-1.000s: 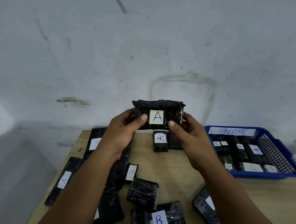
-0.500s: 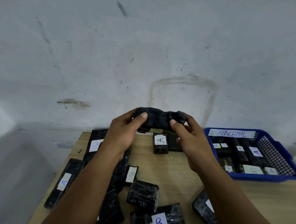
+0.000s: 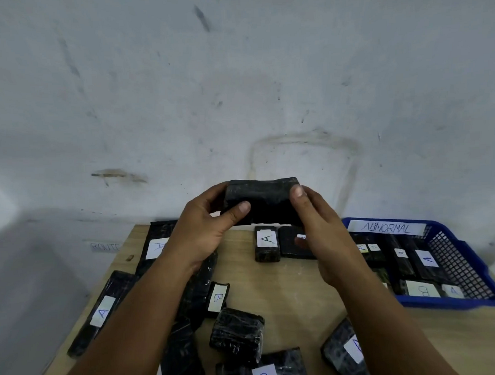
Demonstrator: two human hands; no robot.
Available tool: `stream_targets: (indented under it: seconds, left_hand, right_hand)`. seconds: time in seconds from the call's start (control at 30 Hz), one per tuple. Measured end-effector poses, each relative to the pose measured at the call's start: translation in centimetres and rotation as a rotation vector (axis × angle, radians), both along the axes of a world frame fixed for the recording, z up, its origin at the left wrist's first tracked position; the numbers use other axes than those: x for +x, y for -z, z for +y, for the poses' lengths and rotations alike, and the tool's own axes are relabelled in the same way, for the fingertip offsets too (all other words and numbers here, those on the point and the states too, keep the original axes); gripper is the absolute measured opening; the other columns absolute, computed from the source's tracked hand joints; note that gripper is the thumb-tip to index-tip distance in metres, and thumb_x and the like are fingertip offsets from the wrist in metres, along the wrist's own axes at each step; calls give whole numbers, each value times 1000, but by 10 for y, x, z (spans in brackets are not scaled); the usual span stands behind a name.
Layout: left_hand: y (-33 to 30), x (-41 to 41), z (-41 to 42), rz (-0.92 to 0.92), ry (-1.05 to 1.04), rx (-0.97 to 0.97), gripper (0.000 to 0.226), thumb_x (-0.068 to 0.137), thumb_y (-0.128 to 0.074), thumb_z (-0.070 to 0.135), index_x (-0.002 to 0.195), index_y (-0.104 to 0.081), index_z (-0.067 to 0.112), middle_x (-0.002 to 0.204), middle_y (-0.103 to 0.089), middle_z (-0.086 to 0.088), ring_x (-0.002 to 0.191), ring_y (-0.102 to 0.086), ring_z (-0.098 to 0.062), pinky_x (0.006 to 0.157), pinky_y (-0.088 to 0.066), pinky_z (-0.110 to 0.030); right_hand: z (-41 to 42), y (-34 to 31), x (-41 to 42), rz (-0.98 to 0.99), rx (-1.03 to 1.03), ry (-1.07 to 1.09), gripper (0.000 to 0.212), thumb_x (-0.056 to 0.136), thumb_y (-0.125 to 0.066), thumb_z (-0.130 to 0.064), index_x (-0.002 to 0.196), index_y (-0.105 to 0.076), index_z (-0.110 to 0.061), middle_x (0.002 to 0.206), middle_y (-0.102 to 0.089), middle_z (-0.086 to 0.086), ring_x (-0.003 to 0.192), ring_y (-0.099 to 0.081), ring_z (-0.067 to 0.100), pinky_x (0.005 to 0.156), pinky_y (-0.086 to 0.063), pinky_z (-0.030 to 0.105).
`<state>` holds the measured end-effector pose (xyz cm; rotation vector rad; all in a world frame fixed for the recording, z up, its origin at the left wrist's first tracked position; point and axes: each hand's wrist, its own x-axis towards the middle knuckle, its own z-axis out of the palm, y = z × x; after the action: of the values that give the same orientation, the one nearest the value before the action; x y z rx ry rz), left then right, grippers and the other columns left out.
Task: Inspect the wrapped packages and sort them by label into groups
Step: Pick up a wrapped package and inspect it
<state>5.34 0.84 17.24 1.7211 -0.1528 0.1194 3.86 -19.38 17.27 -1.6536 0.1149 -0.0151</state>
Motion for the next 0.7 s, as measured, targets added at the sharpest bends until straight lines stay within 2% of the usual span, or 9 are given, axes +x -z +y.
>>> stream_targets:
  seconds: [0.07, 0.17, 0.2, 0.3, 0.37, 0.43, 0.53, 0.6, 0.7]
  left_hand:
    - [4, 3, 3, -12, 30, 37, 57, 70, -81, 40, 124, -64, 45, 120, -73, 18, 121, -62, 1, 114, -44, -40]
    - [7, 5, 7, 76, 125, 55, 81, 65, -91, 46, 138, -57, 45, 124, -73, 13, 125, -61, -2, 115, -42, -43]
    - [7, 5, 7, 109, 166, 49, 81, 66, -91, 50, 139, -55, 45, 123, -73, 11, 124, -62, -4, 115, -41, -42]
    - [2, -2, 0, 175, 181, 42, 46, 78, -78, 59, 122, -64, 51, 117, -75, 16, 116, -66, 3, 112, -42, -33]
    - [-1, -6, -5, 194, 157, 44, 38, 77, -65, 70, 106, -71, 46, 106, -74, 30, 105, -63, 16, 105, -43, -27]
    - [-2, -7, -7, 192, 75, 20, 38, 75, -59, 69, 95, -73, 41, 93, -73, 35, 92, -63, 23, 94, -45, -23]
    - [3, -4, -5, 167, -38, 4, 26, 88, -68, 51, 98, -80, 29, 97, -79, 15, 96, -72, 2, 98, -51, -30]
    - [5, -4, -2, 154, -29, 9, 16, 92, -72, 36, 103, -79, 27, 100, -80, 9, 99, -74, -5, 103, -51, -33]
    - [2, -7, -1, 132, 63, -5, 32, 82, -75, 38, 113, -75, 31, 109, -78, 12, 107, -71, -3, 105, -48, -32]
  right_hand:
    - [-2, -1, 1, 34, 21, 0, 70, 80, -59, -79, 138, -61, -39, 124, -70, -14, 112, -65, 5, 97, -55, 41]
    - [-1, 6, 4, -34, 47, 51, 30, 99, -66, -43, 127, -69, -32, 105, -78, -11, 100, -73, 4, 82, -57, 28]
    - [-1, 10, 5, -62, 54, 71, 27, 100, -67, -37, 126, -70, -30, 105, -79, -9, 99, -74, 5, 85, -58, 30]
    - [-1, 20, 7, -98, 83, 85, 31, 100, -68, -36, 130, -68, -28, 112, -79, -3, 108, -74, 13, 101, -58, 44]
    - [0, 22, 6, -111, 81, 81, 34, 99, -69, -37, 132, -66, -31, 112, -79, -4, 108, -74, 11, 101, -57, 43]
    - [1, 21, 5, -105, 73, 72, 35, 98, -69, -38, 133, -65, -34, 109, -79, -5, 106, -74, 9, 98, -57, 38]
    - [0, 18, 4, -57, 105, 6, 40, 95, -70, -46, 133, -64, -36, 107, -80, -7, 106, -74, 9, 97, -55, 40]
    - [0, 14, 2, -58, 109, -15, 39, 94, -69, -50, 129, -68, -33, 109, -80, -8, 106, -74, 7, 95, -56, 37]
    - [-3, 13, 1, -116, 92, -10, 25, 101, -66, -32, 122, -73, -21, 109, -80, -4, 105, -75, 11, 92, -59, 31]
